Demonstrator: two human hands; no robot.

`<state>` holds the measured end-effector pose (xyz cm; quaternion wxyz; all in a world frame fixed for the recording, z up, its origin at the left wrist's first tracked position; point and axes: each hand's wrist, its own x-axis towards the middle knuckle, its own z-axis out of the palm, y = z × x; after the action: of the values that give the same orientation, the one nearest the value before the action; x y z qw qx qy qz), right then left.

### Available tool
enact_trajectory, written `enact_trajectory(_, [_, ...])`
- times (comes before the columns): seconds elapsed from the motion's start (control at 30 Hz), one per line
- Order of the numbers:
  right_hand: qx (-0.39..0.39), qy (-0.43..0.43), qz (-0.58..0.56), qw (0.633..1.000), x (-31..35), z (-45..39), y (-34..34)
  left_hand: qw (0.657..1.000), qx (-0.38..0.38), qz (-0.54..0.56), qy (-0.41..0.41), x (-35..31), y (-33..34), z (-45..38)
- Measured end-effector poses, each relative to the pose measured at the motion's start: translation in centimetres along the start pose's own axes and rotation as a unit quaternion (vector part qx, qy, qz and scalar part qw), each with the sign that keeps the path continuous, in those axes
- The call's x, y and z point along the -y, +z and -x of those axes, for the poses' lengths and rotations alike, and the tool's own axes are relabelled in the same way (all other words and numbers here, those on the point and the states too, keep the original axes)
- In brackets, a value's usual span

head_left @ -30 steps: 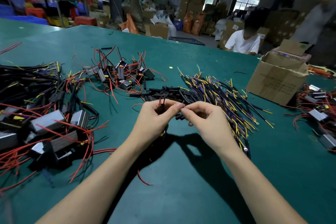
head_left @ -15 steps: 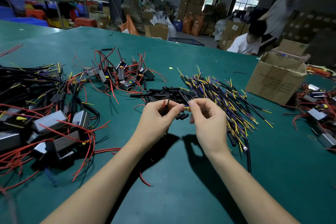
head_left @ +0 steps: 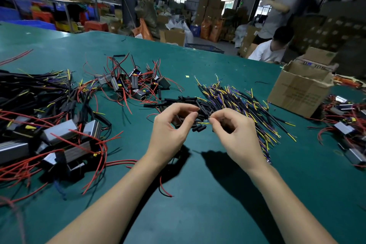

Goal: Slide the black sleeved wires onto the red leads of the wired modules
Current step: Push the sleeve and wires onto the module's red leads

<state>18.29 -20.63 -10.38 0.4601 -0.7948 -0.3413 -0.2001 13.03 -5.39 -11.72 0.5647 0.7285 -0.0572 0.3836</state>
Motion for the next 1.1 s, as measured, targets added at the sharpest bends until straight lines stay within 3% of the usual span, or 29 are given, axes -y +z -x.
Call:
enact_trajectory(0.2, [0.019, -0.088, 0.015, 0.996, 0.8, -0.4, -0.3, 0.999, -0.005, -0.025, 0.027, -0.1, 0.3, -0.2])
enact_trajectory(0.53, [0.022, -0.042, 0.071, 0.996, 0.3, -0.6, -1.0, 0.991, 0.081, -0.072, 0.082, -0.9, -0.2, -0.4])
enact_trajectory(0.9, [0.013, -0.015, 0.073, 0.997, 0.9, -0.4, -0.9, 0.994, 0.035, -0.089, 0.056, -1.6, 0.2, -0.3])
enact_trajectory(1.1, [-0.004, -0.090, 0.069, 0.994, 1.1, -0.4, -1.1, 0.997, 0.041, -0.062, 0.014, -2.3, 0.2, -0.4])
